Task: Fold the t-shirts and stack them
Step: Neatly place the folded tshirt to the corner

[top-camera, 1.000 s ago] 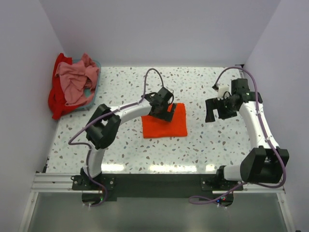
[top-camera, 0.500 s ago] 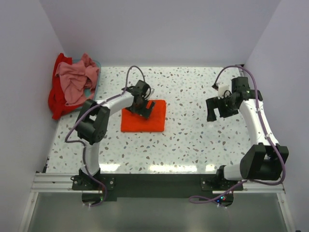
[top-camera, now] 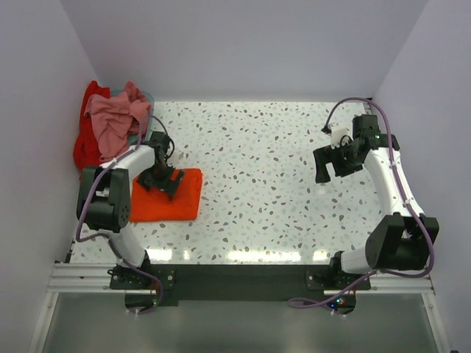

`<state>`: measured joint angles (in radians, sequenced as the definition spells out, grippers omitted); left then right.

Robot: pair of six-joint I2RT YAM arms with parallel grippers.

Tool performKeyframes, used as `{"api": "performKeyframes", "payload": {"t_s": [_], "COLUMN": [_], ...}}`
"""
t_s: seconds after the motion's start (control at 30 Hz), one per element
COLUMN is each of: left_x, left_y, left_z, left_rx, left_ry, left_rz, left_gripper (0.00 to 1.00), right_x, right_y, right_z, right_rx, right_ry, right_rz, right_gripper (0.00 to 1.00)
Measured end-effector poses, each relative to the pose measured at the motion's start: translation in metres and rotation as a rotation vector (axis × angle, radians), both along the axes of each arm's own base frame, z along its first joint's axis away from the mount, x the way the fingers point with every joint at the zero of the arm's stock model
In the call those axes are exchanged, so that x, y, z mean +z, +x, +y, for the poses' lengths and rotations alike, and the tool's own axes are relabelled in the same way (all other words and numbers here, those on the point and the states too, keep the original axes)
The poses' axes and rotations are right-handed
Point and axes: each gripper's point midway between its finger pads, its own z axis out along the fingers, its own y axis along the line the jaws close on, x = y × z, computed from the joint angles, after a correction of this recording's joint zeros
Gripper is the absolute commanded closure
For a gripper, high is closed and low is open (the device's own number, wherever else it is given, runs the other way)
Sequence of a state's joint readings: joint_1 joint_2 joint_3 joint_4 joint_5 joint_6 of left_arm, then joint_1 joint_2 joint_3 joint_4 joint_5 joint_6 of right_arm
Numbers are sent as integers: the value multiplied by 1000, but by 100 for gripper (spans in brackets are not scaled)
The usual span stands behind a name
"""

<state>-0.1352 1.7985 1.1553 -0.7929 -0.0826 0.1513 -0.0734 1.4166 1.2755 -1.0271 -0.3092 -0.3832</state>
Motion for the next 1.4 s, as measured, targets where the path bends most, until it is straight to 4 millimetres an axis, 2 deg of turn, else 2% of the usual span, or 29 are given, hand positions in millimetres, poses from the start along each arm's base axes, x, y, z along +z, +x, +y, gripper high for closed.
{"api": "performKeyframes", "payload": {"t_s": [0.2,0.37,0.73,0.97,1.03,1.1,1.2,1.27,1.33,1.4], "left_x": [0,0,3,9,23,45,98,143,185,230], "left_y": [-53,-77,-92,-82,-67,-44,-5,22,45,65], "left_z": [41,85,149,160,160,160,153,135,107,63], "left_rx": [-30,16,59,79,88,103,107,86,48,-9], "left_ry": [48,90,170,179,165,148,132,116,77,6], "left_rz": [86,143,194,184,143,70,-98,-236,-372,-510], "left_gripper": [0,0,0,0,0,0,0,0,0,0], "right_x": [1,1,0,1,4,7,12,15,18,23], "right_y": [1,3,3,0,-1,-2,-4,-5,-7,-9], "right_z": [2,4,6,7,10,12,15,16,18,20], "right_rx": [16,30,45,50,55,60,68,73,77,82], "right_ry": [11,21,34,41,54,63,77,81,90,98], "right_rz": [-9,-20,-24,-29,-36,-46,-61,-69,-78,-91], "right_gripper": [1,1,1,1,1,1,1,1,1,1]}}
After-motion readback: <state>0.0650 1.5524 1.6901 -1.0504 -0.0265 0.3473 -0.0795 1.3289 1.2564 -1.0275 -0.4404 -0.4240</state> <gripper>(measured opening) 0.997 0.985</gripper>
